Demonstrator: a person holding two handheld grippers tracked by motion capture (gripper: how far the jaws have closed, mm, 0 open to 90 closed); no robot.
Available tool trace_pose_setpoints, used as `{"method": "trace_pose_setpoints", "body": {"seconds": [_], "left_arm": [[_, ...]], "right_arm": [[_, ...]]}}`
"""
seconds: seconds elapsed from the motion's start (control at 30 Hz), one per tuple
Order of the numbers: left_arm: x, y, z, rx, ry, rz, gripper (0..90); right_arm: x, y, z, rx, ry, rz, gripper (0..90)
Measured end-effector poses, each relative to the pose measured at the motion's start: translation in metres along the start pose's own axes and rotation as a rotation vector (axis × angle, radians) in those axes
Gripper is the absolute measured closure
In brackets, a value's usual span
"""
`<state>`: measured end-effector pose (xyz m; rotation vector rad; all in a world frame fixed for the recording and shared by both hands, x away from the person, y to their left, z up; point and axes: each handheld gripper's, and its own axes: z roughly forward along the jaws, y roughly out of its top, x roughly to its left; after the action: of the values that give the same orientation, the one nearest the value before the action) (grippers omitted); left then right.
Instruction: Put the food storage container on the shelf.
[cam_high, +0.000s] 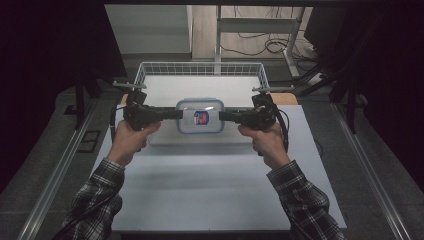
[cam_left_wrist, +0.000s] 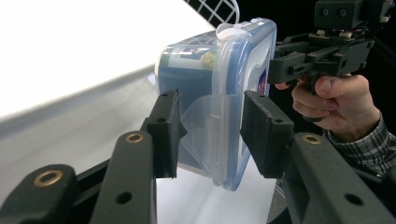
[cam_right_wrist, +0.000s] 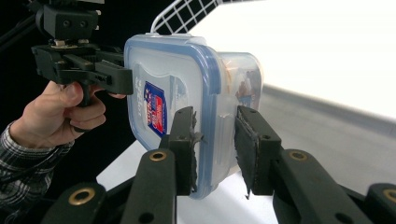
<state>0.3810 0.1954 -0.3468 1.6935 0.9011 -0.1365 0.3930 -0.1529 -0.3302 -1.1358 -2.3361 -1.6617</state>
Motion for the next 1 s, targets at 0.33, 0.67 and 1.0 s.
{"method": "trace_pose_setpoints", "body": {"seconds": [0.33, 0.67, 1.0], "left_arm": [[0.012, 0.034, -0.001, -0.039, -0.006, -0.017, 58.3], [0.035, 0.044, 0.014, -0.065, -0.042, -0.059, 58.2], [0.048, 0.051, 0.028, -0.053, 0.013, -0.044, 56.7]], "right_arm": [[-0.005, 0.031, 0.003, -0.018, -0.015, 0.004, 68.5], [-0.022, 0.048, 0.01, -0.022, -0.06, 0.033, 68.4], [-0.039, 0.051, 0.021, -0.015, -0.087, 0.051, 68.2]]}}
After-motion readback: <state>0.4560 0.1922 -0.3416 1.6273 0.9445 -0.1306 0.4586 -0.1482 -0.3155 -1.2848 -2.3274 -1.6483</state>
